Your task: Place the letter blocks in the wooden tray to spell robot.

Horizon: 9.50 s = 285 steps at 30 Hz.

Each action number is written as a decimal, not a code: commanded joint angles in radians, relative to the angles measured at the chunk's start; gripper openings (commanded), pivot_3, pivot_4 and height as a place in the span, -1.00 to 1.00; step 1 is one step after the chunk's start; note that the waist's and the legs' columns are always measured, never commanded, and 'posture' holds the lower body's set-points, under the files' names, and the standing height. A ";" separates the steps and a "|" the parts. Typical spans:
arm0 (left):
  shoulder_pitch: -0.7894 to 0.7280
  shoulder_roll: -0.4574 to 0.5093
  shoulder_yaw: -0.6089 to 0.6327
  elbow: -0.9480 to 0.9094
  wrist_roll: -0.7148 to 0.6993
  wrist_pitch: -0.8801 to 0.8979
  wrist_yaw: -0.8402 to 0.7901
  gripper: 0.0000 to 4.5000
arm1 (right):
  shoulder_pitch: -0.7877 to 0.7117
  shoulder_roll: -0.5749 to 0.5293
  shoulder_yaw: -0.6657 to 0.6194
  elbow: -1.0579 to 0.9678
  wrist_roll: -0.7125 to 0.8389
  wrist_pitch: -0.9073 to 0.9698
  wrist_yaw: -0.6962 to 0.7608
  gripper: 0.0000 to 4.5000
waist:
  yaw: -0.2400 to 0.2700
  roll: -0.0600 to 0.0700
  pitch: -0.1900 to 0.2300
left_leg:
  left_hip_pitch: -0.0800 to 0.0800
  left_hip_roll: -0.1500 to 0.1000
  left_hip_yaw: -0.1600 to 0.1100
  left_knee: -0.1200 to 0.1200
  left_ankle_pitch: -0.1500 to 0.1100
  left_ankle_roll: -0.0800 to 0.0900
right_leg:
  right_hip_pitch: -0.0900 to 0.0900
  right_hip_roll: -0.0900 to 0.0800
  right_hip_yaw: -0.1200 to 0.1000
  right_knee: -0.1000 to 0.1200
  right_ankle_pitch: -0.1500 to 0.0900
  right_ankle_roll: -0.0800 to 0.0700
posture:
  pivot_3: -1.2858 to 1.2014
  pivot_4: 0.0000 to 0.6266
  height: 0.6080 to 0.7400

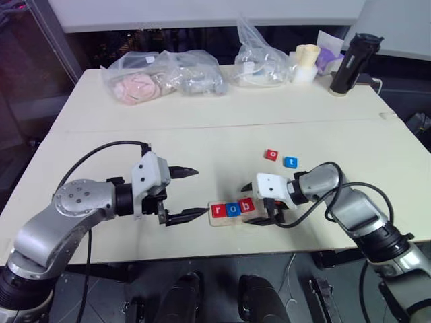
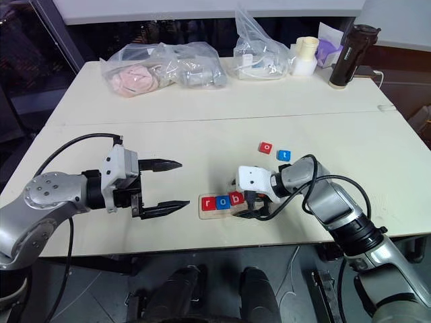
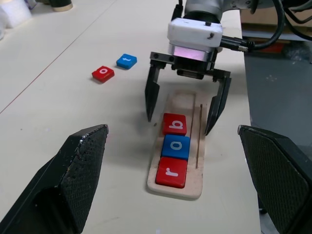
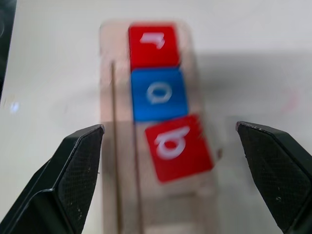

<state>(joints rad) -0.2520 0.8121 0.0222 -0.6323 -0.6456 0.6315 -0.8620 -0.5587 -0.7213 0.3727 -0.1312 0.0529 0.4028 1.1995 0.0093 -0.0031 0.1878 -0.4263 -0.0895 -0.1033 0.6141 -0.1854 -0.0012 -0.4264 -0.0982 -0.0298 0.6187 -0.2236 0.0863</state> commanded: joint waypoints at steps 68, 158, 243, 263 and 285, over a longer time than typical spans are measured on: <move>-0.012 -0.042 -0.006 0.016 0.010 -0.051 -0.024 1.00 | -0.291 0.682 -0.607 0.452 -0.059 0.638 -1.278 0.56 | -0.026 0.000 -0.001 | 0.006 0.000 0.000 -0.001 0.004 -0.004 | 0.000 0.002 0.002 0.011 0.000 -0.002 | 0.03 -0.52 0.97; -0.074 0.005 -0.042 0.221 0.076 -0.220 -0.336 1.00 | 0.246 -0.327 -0.292 0.126 0.125 -0.106 -0.023 -0.50 | -0.017 -0.001 0.004 | -0.001 0.001 0.004 -0.001 -0.001 0.002 | 0.000 -0.004 0.001 -0.004 0.000 0.001 | 0.03 -0.52 0.97; -0.075 -0.012 -0.059 0.193 0.083 -0.215 -0.296 1.00 | 0.116 -0.174 -0.115 -0.151 0.068 0.095 -0.068 0.97 | 0.003 -0.001 0.003 | -0.001 0.000 0.004 0.001 -0.001 0.002 | 0.000 -0.004 0.000 -0.002 0.000 0.001 | 0.03 -0.52 0.97; -0.082 -0.013 -0.061 0.188 0.083 -0.209 -0.288 1.00 | 0.069 -0.136 -0.115 -0.080 0.039 0.051 -0.067 0.97 | 0.003 -0.001 0.003 | 0.000 0.000 0.004 0.001 -0.001 0.002 | 0.000 -0.003 0.000 -0.001 0.001 0.001 | 0.03 -0.52 0.97; -0.100 -0.030 -0.075 0.202 0.094 -0.219 -0.294 1.00 | -0.082 0.106 -0.285 0.271 -0.146 0.197 -0.752 0.97 | 0.002 -0.002 0.003 | 0.000 0.000 0.005 0.001 0.000 0.001 | -0.001 -0.001 0.002 0.000 0.001 0.000 | 0.03 -0.52 0.97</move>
<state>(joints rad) -0.3302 0.7831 -0.0575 -0.4137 -0.5530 0.4252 -1.1533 -0.6036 -0.6194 0.1322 0.1240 -0.0748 0.6255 0.4919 0.0115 -0.0050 0.1908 -0.4260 -0.0896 -0.0974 0.6152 -0.1853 -0.0003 -0.4270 -0.0988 -0.0274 0.6194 -0.2223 0.0867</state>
